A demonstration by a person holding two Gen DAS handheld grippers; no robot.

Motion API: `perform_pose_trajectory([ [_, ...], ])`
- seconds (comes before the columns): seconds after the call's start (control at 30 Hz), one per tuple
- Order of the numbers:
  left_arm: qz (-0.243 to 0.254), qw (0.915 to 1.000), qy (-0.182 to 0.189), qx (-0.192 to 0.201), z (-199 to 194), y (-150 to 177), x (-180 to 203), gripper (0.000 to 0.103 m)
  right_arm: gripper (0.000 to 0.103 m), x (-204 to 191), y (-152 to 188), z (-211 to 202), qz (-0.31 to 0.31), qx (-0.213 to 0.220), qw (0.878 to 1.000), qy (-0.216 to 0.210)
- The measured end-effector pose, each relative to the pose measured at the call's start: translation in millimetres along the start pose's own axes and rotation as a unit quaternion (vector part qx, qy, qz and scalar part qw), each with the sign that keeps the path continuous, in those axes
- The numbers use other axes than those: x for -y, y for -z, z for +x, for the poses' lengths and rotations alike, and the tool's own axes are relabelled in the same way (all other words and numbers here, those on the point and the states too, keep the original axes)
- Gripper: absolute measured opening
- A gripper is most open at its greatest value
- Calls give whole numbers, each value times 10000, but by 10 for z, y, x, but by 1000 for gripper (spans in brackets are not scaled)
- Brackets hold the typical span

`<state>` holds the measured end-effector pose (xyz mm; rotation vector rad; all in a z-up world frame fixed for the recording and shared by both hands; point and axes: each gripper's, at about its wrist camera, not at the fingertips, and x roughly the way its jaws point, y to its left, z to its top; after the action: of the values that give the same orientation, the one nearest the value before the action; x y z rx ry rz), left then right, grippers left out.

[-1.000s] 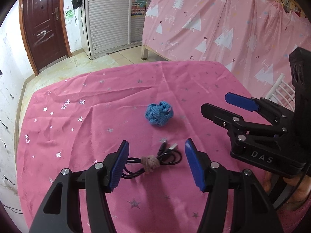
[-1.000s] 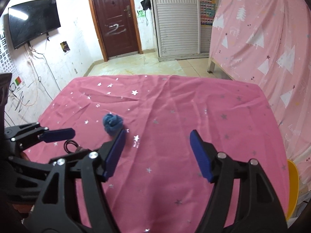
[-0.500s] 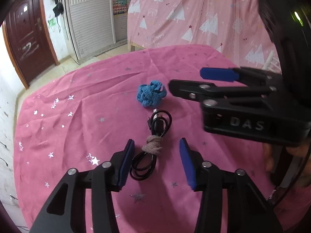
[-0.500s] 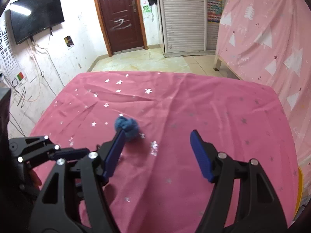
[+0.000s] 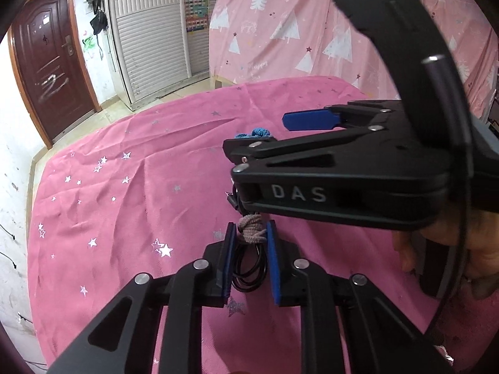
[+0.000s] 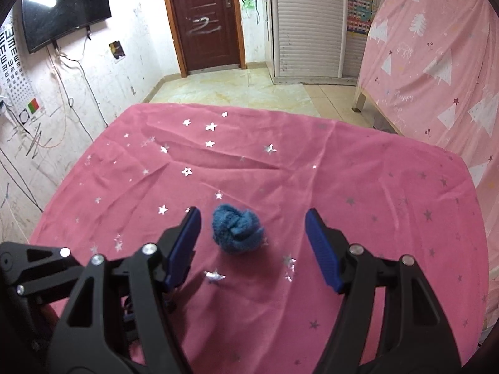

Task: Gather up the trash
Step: 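Grasp the black cable with the left tool while the right tool grasps the blue yarn ball, then carry the cable and yarn ball over the yellow bucket and open both tools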

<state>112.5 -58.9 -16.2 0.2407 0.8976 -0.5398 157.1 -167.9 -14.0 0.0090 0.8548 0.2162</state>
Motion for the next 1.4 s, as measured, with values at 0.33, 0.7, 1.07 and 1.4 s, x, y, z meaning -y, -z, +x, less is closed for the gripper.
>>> perform_pose_trajectory([
  [0.33, 57, 10000, 19, 39, -55, 101, -13, 13, 25, -53, -24, 101, -133, -238, 9996, 65],
  [0.7, -85, 9998, -162, 123, -173, 113, 33, 13, 25, 89, 22, -144, 83, 57, 9999, 35],
  [1.07, -31, 9990, -270, 346, -430, 17, 217, 13, 25, 374, 119, -502, 413, 438, 9982, 16],
  [1.4, 256, 9975, -339, 573, -634, -146, 589, 13, 25, 773, 286, -884, 805, 811, 9934, 105],
])
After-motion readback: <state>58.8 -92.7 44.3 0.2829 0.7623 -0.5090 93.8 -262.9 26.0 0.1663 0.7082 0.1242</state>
